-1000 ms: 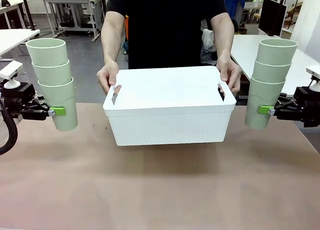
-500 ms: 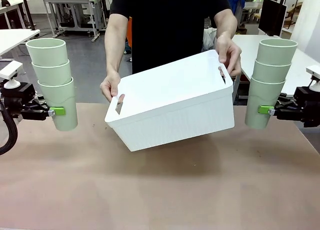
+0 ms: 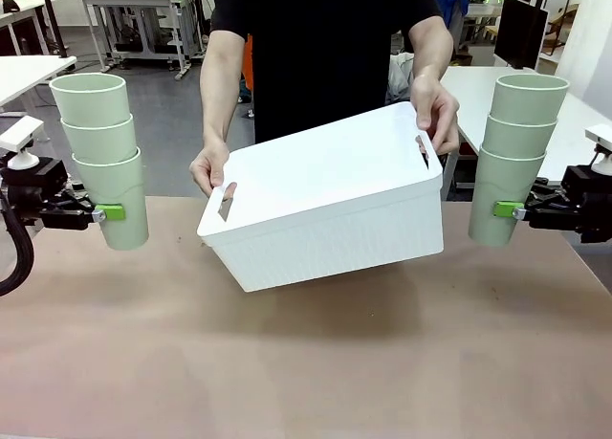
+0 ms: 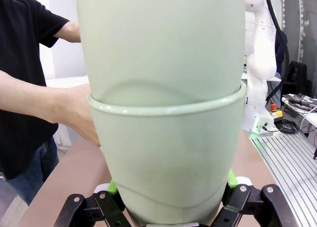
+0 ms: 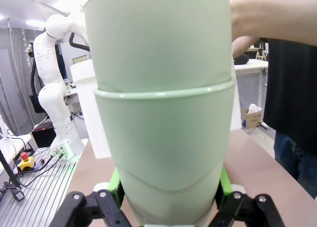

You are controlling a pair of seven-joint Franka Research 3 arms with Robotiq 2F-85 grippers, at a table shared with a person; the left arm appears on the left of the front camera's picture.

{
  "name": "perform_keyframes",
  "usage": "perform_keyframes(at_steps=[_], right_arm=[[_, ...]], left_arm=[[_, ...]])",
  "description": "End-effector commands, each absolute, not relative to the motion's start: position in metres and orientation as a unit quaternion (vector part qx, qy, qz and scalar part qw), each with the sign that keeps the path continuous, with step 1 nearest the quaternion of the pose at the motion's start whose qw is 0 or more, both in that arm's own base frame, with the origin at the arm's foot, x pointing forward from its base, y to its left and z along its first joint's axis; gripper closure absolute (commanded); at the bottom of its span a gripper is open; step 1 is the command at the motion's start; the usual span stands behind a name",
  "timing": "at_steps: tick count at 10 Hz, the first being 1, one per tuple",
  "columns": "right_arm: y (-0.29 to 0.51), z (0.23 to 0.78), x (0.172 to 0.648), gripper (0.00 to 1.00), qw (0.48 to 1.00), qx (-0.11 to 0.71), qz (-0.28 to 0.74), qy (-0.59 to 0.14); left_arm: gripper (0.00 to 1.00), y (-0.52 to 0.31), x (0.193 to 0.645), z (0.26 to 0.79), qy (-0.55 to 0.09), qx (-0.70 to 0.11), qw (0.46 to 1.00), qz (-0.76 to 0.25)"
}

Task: Stack the cups and store them in the basket.
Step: Place the stack of Reusable plastic cups into the Pantry Basket.

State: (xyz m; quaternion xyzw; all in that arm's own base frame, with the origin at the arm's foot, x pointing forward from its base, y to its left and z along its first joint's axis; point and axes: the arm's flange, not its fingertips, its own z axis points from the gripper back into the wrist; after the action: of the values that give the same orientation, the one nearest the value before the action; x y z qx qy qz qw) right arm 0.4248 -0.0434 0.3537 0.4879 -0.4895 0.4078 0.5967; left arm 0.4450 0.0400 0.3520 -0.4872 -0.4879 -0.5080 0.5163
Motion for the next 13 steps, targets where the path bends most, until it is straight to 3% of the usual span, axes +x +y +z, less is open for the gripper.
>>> perform_keyframes(at_steps=[1, 5, 9, 13], right_arm=[[-0.043, 0.358, 0.427, 0.14, 0.594, 0.486, 0.412, -0.491], [-0.043, 0.358, 0.427, 0.14, 0.594, 0.486, 0.412, -0.491], [-0.043, 0.358, 0.427, 0.14, 0.594, 0.486, 0.412, -0.491], [-0.043, 0.358, 0.427, 0.14, 0.594, 0.486, 0.412, -0.491]], left_arm=[[0.15, 0.04, 0.444, 0.373, -0.498, -0.461, 0.522, -0.516], [0.15, 0.011, 0.437, 0.469, -0.45, -0.431, 0.578, -0.527], [0.15, -0.065, 0.418, 0.561, -0.375, -0.347, 0.647, -0.566], [0.15, -0.161, 0.418, 0.591, -0.293, -0.254, 0.701, -0.599]])
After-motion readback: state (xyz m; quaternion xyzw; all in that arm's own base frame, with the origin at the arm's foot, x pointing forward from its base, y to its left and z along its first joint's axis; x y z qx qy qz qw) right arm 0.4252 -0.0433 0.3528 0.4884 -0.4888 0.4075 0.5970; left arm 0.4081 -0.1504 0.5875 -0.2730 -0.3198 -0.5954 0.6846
